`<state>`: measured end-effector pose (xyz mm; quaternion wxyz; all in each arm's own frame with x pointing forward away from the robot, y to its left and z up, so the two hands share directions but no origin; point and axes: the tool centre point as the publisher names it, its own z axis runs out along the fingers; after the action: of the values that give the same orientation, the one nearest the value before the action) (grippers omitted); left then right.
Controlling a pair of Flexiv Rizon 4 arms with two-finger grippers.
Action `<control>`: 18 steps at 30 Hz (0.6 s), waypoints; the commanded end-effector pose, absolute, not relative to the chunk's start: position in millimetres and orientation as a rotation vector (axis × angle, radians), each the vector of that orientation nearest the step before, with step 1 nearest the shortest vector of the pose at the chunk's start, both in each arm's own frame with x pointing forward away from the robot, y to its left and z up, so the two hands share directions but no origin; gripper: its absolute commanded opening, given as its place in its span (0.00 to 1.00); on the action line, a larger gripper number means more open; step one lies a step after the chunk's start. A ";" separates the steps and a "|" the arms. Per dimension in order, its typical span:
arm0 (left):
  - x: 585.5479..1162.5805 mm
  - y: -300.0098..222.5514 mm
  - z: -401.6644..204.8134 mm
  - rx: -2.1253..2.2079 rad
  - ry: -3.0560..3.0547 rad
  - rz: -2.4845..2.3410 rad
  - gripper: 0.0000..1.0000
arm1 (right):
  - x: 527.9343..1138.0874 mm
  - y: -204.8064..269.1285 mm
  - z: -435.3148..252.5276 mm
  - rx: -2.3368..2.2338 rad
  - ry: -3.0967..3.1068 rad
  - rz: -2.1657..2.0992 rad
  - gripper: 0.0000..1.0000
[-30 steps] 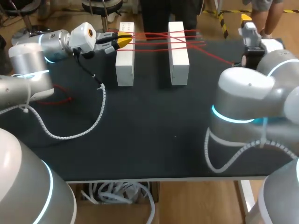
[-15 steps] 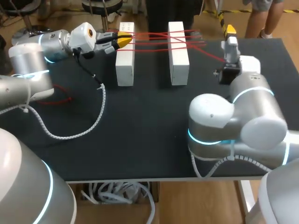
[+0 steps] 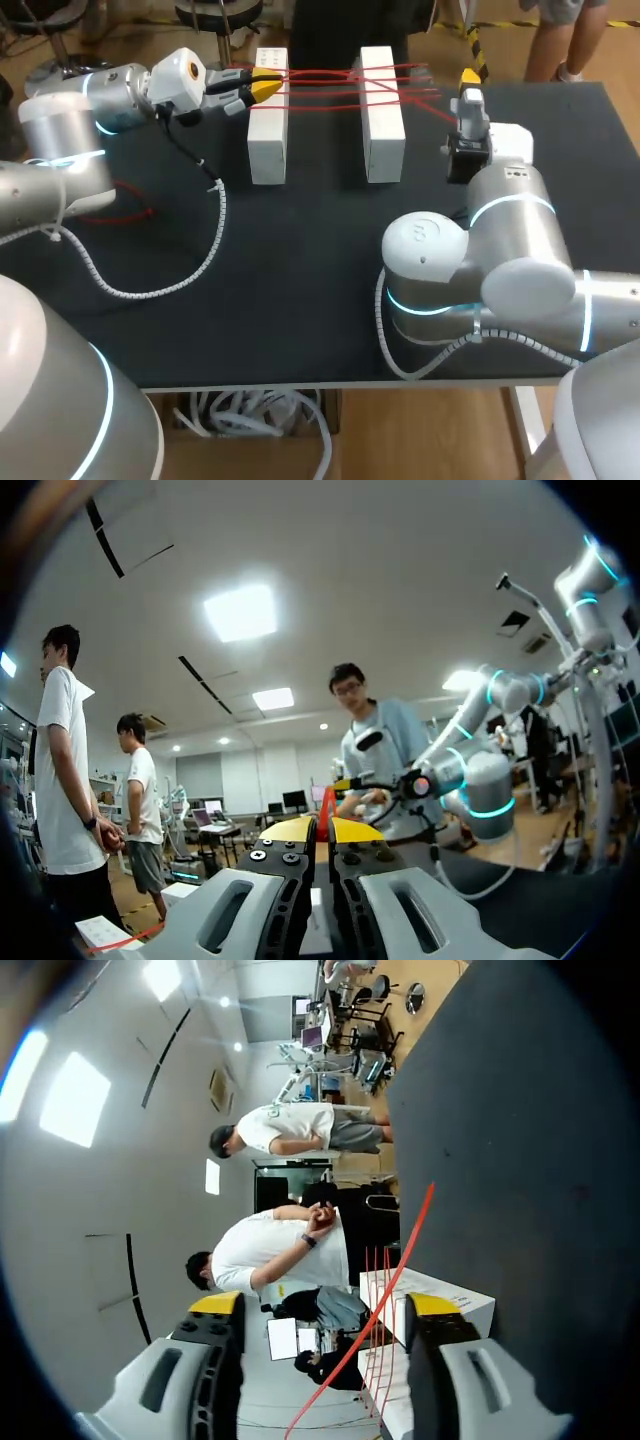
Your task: Grab the tape and strap the tape.
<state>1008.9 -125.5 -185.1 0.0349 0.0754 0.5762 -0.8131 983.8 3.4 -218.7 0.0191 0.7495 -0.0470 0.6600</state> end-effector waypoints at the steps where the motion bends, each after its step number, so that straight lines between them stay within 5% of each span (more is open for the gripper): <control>1: 1009.9 -125.3 -186.3 0.237 1.768 -2.502 0.00 | 988.3 8.2 -218.1 2.323 -0.155 2.025 0.62; 9: 1009.9 -125.3 -186.3 0.237 1.768 -2.502 0.00 | 990.8 6.4 -217.7 2.332 -0.145 2.009 0.50; 18: 1009.9 -125.3 -186.3 0.237 1.768 -2.502 0.00 | 992.4 -2.1 -214.8 2.326 -0.142 2.013 0.48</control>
<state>1008.9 -125.5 -185.1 0.0349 0.0754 0.5762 -0.8131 991.9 2.2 -216.7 0.0339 0.7534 -0.0490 0.6548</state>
